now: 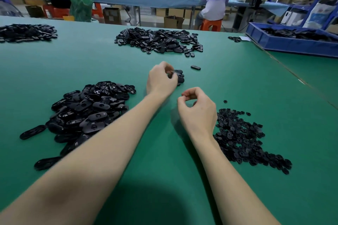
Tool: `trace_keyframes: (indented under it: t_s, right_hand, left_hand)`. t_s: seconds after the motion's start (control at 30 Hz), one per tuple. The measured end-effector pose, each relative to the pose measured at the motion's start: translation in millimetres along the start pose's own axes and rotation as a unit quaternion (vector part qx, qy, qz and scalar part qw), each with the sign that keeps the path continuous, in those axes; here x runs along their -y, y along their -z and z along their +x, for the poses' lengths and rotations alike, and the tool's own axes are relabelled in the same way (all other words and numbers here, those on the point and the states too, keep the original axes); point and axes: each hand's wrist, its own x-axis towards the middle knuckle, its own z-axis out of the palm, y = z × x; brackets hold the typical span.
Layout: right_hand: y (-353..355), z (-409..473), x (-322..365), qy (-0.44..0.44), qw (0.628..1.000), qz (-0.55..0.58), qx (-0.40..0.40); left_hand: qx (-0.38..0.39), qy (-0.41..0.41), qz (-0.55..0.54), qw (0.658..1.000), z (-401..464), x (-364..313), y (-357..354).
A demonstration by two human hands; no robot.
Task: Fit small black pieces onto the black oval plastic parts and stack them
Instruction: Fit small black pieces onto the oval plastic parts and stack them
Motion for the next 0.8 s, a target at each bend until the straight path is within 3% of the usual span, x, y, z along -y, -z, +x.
trace_keyframes:
  t_s: [0.2,0.37,0.53,0.8]
  right_hand:
    - [1,-1,0,-0.003,1.0,0.016,-0.024]
    - [-3,-6,2,0.042,0.998,-0.02,-0.038]
    - [-6,-7,3,0.085,0.994,-0.064,-0.022]
    - [-9,-5,1,0.101,0.99,-0.103,0.003]
  left_hand:
    - [0.101,-0.055,0.081,0.99,-67,6,25]
    - [0.166,-0.101,0.158,0.968,-67,1,41]
    - [0.121,-0.099,0.211,0.965,-54,14,53]
    - [0.052,0.006,0.293,0.955,-35,49,86]
